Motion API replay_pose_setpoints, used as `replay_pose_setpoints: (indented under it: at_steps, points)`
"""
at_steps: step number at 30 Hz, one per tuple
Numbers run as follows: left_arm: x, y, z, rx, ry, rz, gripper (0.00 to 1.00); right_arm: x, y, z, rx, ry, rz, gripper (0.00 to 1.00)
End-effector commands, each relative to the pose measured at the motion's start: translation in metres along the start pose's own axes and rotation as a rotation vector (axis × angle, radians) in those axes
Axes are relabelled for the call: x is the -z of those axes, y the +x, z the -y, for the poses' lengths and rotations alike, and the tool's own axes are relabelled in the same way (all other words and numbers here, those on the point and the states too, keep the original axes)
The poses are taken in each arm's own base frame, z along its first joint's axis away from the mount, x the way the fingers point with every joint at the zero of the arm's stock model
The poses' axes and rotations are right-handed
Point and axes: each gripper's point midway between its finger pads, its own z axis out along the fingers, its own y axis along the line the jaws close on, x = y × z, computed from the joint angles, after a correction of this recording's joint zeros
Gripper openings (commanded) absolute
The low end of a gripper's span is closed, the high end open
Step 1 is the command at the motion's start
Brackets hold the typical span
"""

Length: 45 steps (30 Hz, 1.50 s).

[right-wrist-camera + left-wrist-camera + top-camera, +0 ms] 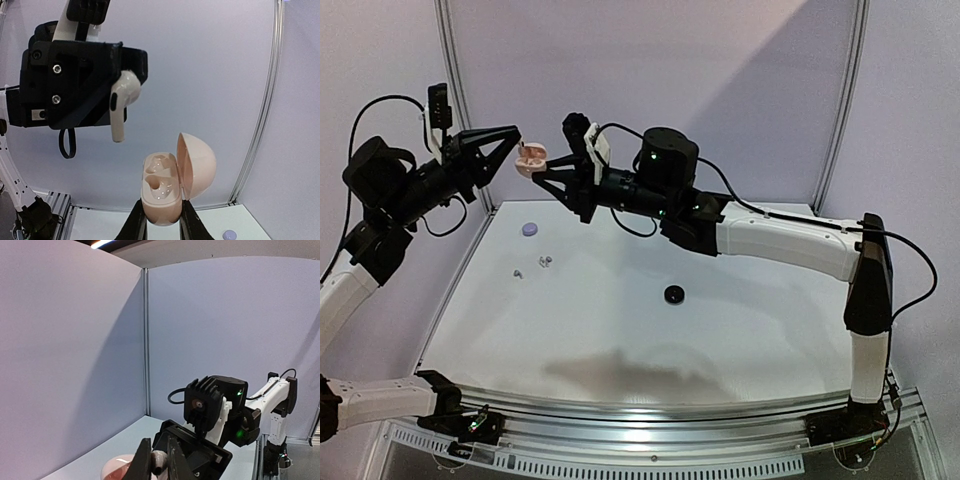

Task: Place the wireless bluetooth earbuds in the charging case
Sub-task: Insert the left earbud into the left side groove of the charging case.

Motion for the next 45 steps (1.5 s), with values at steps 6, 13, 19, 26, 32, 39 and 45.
replay_pose_setpoints:
  at_steps: [6,13,19,26,32,39,45]
  points:
    - [0.001,-0.002,-0.007,-0.037,-0.053,0.037,0.00,0.005,-0.035,-0.002,0.020,0.011,0.082,0.00]
    - [0.000,0.003,-0.009,-0.030,-0.057,0.034,0.00,0.005,-0.036,-0.002,0.026,0.012,0.085,0.00]
    - [-0.001,0.010,-0.009,-0.023,-0.046,0.025,0.00,0.005,-0.041,-0.003,0.030,0.002,0.099,0.00]
    - [-0.001,0.016,-0.014,-0.044,-0.072,0.016,0.00,0.005,-0.042,-0.005,0.030,-0.004,0.103,0.00]
    - [-0.002,0.023,-0.020,-0.045,-0.097,0.001,0.00,0.005,-0.043,-0.006,0.030,-0.014,0.104,0.00]
    - [-0.004,0.013,-0.017,-0.066,-0.079,0.029,0.00,0.005,-0.044,-0.010,0.029,-0.031,0.108,0.00]
    - [-0.004,0.024,-0.016,-0.028,-0.070,-0.002,0.00,0.005,-0.045,-0.010,0.028,-0.029,0.112,0.00]
